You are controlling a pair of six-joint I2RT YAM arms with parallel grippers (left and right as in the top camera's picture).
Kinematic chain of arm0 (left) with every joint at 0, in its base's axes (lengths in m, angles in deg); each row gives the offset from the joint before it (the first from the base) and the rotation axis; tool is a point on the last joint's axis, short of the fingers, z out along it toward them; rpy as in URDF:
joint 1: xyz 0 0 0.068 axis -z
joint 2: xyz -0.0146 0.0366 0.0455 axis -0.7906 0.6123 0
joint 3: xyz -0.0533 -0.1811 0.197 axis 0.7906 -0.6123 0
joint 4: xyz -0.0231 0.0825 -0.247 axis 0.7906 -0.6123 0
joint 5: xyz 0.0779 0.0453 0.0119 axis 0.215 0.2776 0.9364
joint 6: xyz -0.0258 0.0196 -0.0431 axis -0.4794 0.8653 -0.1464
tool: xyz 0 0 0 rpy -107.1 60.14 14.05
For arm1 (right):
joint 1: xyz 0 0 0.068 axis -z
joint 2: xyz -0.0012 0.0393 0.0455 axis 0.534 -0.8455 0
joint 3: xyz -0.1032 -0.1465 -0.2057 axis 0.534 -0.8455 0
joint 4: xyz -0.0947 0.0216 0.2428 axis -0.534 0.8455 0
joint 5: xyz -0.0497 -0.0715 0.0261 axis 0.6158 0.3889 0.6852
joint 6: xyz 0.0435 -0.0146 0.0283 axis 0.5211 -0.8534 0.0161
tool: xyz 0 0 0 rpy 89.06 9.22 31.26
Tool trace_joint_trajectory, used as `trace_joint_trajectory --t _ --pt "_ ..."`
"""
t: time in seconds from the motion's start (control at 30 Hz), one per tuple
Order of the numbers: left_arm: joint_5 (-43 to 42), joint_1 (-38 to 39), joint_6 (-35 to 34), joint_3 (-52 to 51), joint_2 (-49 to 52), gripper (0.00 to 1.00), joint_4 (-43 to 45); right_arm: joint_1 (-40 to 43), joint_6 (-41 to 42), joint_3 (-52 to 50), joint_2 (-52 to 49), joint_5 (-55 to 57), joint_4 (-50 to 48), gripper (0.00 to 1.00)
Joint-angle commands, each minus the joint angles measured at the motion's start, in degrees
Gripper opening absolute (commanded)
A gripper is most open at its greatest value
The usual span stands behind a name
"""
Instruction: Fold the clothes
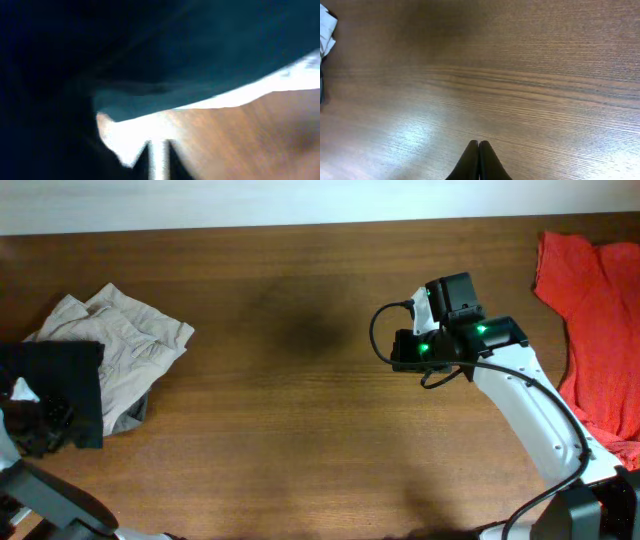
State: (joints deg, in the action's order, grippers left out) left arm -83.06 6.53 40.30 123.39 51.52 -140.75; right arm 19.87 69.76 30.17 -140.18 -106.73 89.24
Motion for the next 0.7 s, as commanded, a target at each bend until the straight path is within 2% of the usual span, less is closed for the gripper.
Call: trace_joint_trajectory --t 0.0,0.03,0.07,0.23,0.37,0.4,0.43,0.47,0.53,0.57,0.67 --pt "-6.6 -0.1 -2.3 0.1 -0.1 0.70 0.5 0.1 -0.6 0.2 -0.2 0.7 0.0 0.04" --pt "-6.7 -0.1 -2.3 0.1 -0.1 0.93 0.4 0.1 -0.6 0.2 -0.2 0.7 0.0 0.04" --pt "-6.9 -0.1 -2.3 0.1 -0.1 0.99 0.2 0.1 -0.6 0.2 -0.2 0.7 0.0 0.04" --pt "-13.9 -0.4 -2.4 0.1 -0.1 0.99 -1.9 0.1 -0.6 0.2 -0.2 0.7 0.0 0.04" --pt "-21.2 -2.0 -8.7 0.1 -0.1 0.99 -3.2 0.1 -0.6 0.2 -0.2 0.7 0.0 0.04" --pt "-20.7 -3.0 -9.3 0.3 -0.1 0.84 -3.1 0.1 -0.6 0.2 -0.2 0.7 0.0 0.04" --pt "-16.2 -3.3 -7.9 0.6 -0.1 0.75 -2.7 0.1 -0.6 0.2 -0.2 0.7 0.1 0.04" --pt "-8.5 -3.2 -6.9 0.9 -0.1 0.73 -2.4 0.1 -0.6 0.2 -0.2 0.7 0.2 0.04" --pt "7.7 -2.7 -6.8 1.5 -0.1 0.73 -3.4 0.1 -0.6 0.2 -0.2 0.7 0.2 0.04" --pt "14.2 -2.4 -7.5 1.9 -0.2 0.76 -4.9 0.1 -0.6 0.2 -0.2 0.7 0.2 0.04" --pt "21.7 -1.3 -12.3 3.1 -0.2 0.77 -7.8 0.1 -0.6 0.2 -0.2 0.7 -0.2 0.04"
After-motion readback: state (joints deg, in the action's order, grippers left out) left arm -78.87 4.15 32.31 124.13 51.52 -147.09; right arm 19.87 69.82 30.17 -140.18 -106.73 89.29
